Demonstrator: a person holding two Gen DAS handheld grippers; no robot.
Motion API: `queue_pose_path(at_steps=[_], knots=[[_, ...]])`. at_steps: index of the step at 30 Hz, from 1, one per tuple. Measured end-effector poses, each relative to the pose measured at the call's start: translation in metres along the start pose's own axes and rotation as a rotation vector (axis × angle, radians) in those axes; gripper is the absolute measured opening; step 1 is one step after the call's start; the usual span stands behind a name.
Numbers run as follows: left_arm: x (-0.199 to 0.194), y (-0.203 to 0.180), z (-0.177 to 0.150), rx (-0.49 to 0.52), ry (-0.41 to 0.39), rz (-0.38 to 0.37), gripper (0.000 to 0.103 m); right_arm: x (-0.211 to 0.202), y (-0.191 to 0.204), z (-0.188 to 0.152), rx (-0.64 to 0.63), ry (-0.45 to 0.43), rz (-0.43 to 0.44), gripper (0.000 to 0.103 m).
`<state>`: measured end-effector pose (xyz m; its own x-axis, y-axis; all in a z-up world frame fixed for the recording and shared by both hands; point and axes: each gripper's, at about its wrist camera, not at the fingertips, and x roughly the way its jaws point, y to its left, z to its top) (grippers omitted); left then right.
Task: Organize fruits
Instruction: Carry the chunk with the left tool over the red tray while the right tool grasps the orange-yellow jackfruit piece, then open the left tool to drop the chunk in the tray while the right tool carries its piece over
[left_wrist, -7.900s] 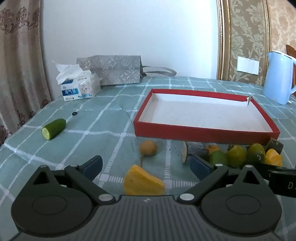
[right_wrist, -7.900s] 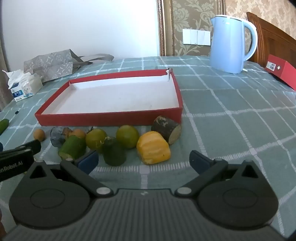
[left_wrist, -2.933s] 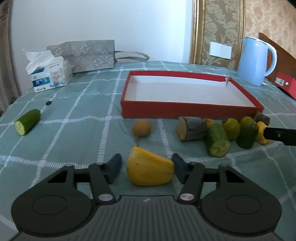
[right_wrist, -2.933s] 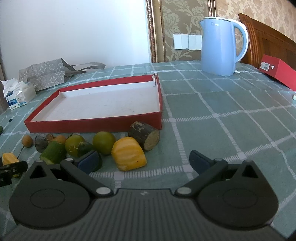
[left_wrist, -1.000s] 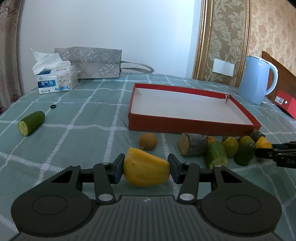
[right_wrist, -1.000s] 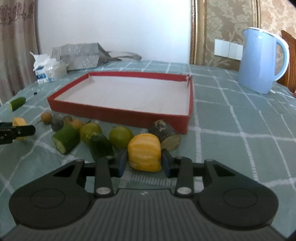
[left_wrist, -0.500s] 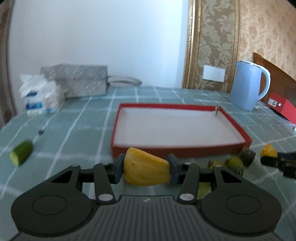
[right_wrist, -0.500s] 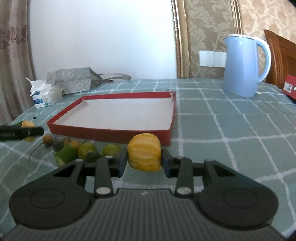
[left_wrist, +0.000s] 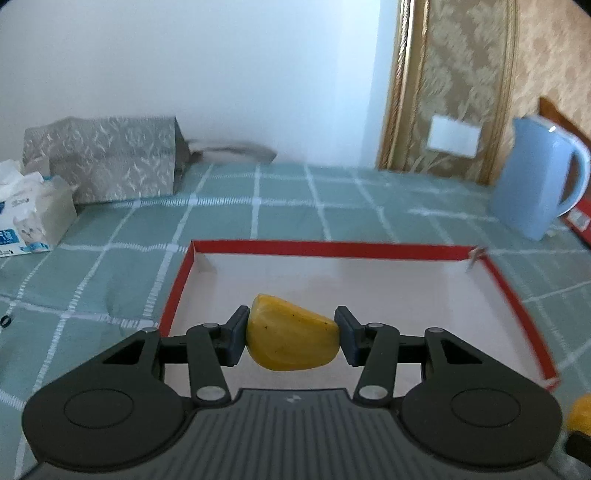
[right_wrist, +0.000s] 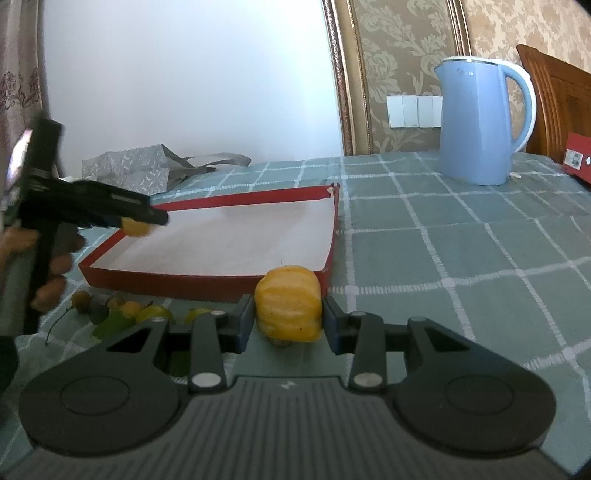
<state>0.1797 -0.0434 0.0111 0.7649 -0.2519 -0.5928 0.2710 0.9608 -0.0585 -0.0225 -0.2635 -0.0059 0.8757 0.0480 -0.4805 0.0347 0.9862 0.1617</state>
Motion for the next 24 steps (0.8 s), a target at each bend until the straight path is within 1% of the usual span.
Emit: queue_pose_path(at_steps=[5,6,8,10,11,13,14,15,17,20,24], knots=[[0.024,0.002,-0.003,-0.001,0.059,0.027,0.05,0.008,0.0,0.001,0.002,0.006,0.007,0.037],[0.026,0.001,-0.004,0.007,0.063,0.032,0.05,0.01,0.0,0.001,0.001,0.009,0.008,0.037],[0.028,0.0,-0.005,0.017,0.07,0.067,0.05,0.012,0.0,0.0,0.003,0.008,0.009,0.037],[0.026,0.0,-0.006,0.025,0.059,0.085,0.049,0.011,0.0,0.0,0.002,0.005,0.01,0.037],[0.021,0.002,-0.006,0.019,0.047,0.087,0.05,0.011,-0.001,0.0,0.003,0.003,0.01,0.037],[0.008,0.006,-0.005,-0.003,0.009,0.088,0.056,0.011,-0.001,-0.001,0.007,0.002,0.01,0.037],[-0.003,0.009,-0.004,-0.016,-0.024,0.083,0.065,0.011,0.0,-0.001,0.006,0.0,0.009,0.037],[-0.012,0.011,-0.004,-0.027,-0.047,0.08,0.072,0.011,-0.001,-0.001,0.007,-0.002,0.01,0.037],[-0.035,0.016,-0.008,-0.047,-0.107,0.082,0.074,0.01,-0.001,-0.001,0.01,-0.002,0.014,0.037],[-0.073,0.021,-0.025,-0.04,-0.177,0.093,0.074,0.005,0.0,0.0,0.011,-0.02,0.012,0.037],[-0.116,0.024,-0.063,-0.028,-0.238,0.113,0.077,-0.002,0.005,0.006,-0.014,-0.042,0.012,0.037]])
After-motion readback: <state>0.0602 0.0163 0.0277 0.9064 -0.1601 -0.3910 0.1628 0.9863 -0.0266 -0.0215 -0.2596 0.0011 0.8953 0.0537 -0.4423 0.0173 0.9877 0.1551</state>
